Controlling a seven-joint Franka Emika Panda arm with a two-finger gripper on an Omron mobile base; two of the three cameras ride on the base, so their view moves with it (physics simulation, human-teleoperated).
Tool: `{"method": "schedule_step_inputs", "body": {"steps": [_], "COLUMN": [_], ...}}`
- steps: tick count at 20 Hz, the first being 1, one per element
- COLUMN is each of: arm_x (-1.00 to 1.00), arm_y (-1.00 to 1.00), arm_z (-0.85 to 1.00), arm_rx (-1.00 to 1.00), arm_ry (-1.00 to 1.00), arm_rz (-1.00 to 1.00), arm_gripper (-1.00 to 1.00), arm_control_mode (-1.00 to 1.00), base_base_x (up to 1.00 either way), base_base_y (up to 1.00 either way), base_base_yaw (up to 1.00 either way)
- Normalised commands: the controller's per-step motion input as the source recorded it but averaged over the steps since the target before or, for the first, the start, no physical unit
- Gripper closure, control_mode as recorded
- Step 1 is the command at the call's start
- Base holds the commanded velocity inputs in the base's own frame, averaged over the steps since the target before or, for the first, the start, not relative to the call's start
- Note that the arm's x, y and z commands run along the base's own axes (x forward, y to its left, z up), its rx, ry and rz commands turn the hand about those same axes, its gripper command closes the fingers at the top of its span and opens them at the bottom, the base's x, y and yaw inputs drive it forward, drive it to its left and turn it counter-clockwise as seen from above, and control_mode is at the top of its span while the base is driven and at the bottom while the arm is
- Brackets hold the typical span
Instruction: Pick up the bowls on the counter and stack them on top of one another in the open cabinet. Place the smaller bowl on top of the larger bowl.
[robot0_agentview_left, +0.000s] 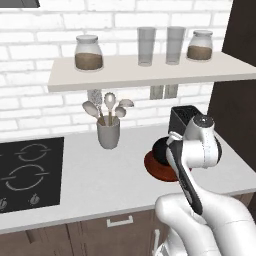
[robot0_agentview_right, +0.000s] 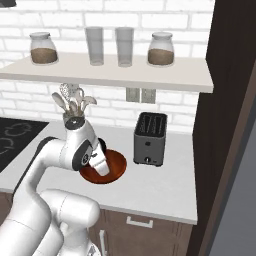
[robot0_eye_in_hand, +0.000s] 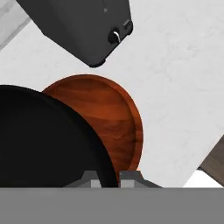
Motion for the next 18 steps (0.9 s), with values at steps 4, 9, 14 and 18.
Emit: {"method": "schedule_step_inputs", "body": {"steps": [4, 9, 14, 18], "arm_x": [0.31, 0.27, 0.17, 0.05], "arm_y": [0.0, -0.06, -0.05, 0.0], "arm_z": [-0.38, -0.34, -0.17, -0.01], "arm_rx": [0.0, 0.0, -0.01, 0.0], "arm_ry": [0.04, 0.0, 0.0, 0.0], "arm_rz": [-0.03, -0.02, 0.0, 0.0], "arm_gripper": [1.0, 1.0, -1.0, -1.0], "arm_control_mode": [-1.0, -1.0, -1.0, -1.0], "base_base_x": [0.0, 0.0, 0.0, 0.0], "base_base_y": [0.0, 0.0, 0.0, 0.0], "base_base_yaw": [0.0, 0.0, 0.0, 0.0]}}
